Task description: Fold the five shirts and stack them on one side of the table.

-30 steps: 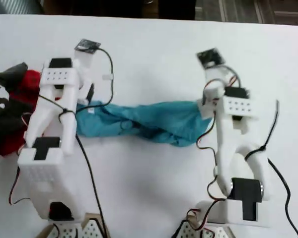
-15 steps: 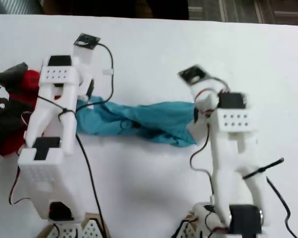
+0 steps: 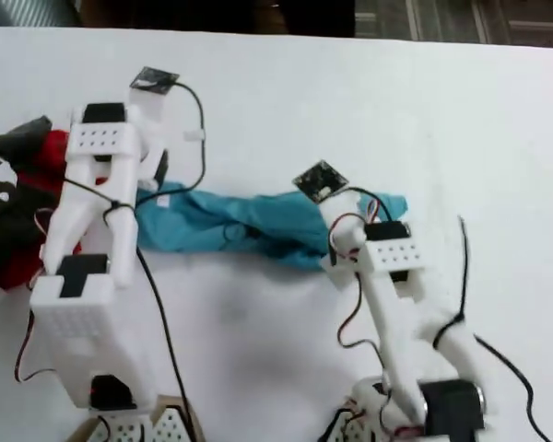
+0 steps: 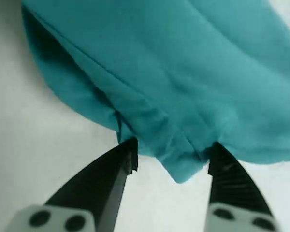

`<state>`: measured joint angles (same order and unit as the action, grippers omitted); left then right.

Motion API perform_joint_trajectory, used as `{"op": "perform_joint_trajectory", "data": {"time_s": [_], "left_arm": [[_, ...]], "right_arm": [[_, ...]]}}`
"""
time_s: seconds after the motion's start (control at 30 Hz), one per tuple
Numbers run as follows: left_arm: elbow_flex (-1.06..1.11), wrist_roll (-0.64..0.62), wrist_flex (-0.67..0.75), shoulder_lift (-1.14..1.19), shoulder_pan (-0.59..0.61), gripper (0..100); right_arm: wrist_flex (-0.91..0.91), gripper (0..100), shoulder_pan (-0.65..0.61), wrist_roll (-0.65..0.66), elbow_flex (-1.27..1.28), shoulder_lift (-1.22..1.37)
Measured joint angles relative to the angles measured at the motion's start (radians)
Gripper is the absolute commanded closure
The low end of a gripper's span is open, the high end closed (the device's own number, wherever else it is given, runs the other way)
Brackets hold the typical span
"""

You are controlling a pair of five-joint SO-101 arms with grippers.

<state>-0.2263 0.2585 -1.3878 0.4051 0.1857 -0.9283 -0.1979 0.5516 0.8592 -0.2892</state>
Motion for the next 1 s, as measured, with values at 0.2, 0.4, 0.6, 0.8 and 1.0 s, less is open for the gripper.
{"op": "perform_joint_trajectory", "data": {"time_s": [0.2,0.4,0.6,0.8,1.0], "left_arm": [[0.0,0.0,-0.028,0.0,0.025,98],[0.0,0.0,-0.046,0.0,0.026,98],[-0.034,0.0,-0.058,0.0,0.026,98],[-0.18,0.0,-0.164,0.0,0.026,98],[-0.311,0.0,-0.279,0.002,0.026,98]], "right_arm": [[0.021,97.0,0.026,0.0,-0.15,0.23],[-0.112,97.8,0.066,-0.031,-0.338,0.235],[-0.275,97.8,0.075,-0.034,-0.473,0.075],[-0.433,97.8,0.052,-0.043,-0.491,-0.041],[-0.612,97.8,-0.009,-0.078,-0.428,-0.21]]}}
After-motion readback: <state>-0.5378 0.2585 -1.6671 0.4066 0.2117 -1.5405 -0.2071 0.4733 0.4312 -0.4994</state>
